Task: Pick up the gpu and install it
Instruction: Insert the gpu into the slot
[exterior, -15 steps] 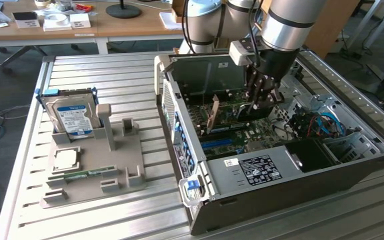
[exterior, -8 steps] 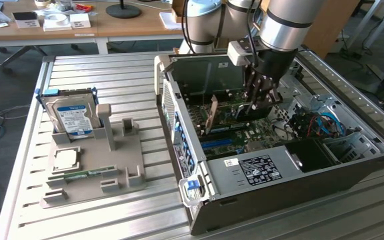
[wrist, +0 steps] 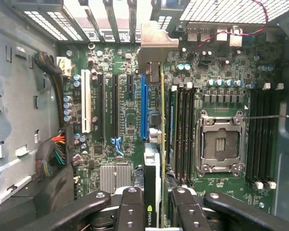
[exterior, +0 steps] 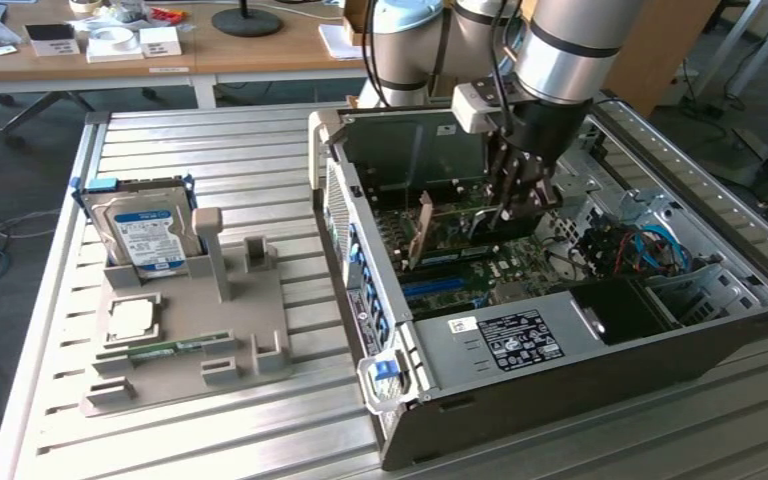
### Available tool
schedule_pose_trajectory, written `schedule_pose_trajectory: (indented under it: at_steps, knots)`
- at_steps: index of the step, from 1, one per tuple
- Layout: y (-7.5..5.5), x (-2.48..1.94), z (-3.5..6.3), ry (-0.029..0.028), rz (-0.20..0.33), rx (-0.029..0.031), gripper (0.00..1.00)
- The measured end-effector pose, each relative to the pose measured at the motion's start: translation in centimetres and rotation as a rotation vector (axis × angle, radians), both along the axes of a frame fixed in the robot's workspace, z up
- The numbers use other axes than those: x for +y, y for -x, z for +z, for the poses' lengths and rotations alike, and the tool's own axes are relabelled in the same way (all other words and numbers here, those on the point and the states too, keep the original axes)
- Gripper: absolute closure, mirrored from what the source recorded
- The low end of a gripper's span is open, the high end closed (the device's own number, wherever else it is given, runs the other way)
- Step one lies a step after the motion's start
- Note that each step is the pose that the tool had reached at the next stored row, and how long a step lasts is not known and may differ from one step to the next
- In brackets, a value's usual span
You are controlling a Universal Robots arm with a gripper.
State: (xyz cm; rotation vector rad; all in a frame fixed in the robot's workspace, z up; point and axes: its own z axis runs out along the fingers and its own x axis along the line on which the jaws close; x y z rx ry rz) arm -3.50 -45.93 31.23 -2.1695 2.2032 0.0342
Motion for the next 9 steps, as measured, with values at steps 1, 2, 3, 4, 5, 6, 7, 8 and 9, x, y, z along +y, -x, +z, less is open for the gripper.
schedule_pose_trajectory:
  at_steps: [1, 2, 3, 4, 5, 6, 7, 8, 9]
  knots:
    - [0.02, 0.00, -0.08, 0.0001, 0.000, 0.0000, 0.73]
    - [0.05, 0.00, -0.20, 0.0004, 0.000, 0.0000, 0.73]
    - [0.09, 0.00, -0.31, 0.0003, 0.000, -0.0003, 0.73]
    - [0.13, 0.00, -0.39, 0.0002, 0.000, -0.0005, 0.73]
    - [0.13, -0.01, -0.39, 0.0006, 0.000, -0.0004, 0.73]
    - [0.13, -0.01, -0.39, 0.0007, 0.000, -0.0004, 0.73]
    - [0.14, -0.01, -0.39, 0.0007, 0.000, -0.0004, 0.73]
    - [0.13, -0.01, -0.40, 0.0006, 0.000, -0.0004, 0.73]
    - [0.13, 0.00, -0.41, 0.0004, 0.000, -0.0005, 0.73]
